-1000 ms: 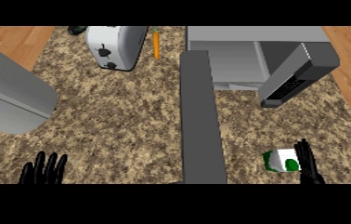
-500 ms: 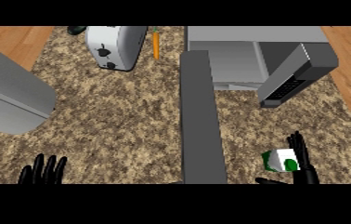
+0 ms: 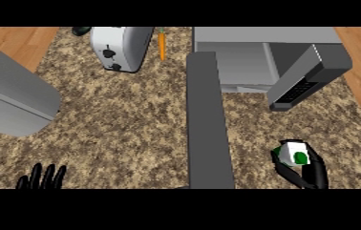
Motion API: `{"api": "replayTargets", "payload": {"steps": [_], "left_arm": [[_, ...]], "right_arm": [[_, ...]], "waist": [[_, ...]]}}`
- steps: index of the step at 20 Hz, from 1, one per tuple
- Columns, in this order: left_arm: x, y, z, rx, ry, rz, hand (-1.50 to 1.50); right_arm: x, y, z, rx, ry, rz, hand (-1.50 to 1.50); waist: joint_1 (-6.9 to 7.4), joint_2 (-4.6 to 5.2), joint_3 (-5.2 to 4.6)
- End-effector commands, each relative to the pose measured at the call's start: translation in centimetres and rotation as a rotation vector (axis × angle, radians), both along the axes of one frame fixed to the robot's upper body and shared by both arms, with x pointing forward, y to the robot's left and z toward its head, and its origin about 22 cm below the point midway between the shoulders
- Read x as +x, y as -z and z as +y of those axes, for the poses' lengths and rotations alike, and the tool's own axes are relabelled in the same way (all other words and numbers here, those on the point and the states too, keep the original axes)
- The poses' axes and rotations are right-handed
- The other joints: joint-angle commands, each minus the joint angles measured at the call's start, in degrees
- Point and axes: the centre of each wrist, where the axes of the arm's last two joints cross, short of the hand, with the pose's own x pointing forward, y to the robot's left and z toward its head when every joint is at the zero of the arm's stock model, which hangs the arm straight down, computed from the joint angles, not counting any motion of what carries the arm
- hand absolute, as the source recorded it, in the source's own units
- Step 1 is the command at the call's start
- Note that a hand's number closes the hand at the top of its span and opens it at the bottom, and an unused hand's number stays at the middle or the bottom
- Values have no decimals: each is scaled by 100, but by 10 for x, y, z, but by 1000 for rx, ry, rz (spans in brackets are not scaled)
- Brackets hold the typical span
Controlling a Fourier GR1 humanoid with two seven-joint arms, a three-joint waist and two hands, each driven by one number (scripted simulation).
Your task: Pick up the milk, place it into the microwave and close the microwave
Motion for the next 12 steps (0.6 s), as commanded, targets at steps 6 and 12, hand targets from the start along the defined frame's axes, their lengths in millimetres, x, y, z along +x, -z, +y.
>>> {"api": "replayTargets", "payload": {"steps": [6,12], "left_arm": [[8,5,-3,1,20,16,-150],[0,0,13,-3,36,-8,-150]], "right_arm": [[41,-6,21,-32,51,-136,150],[96,-27,67,6,-9,-189,150]], "waist": [[30,24,40],[130,50,46]]}}
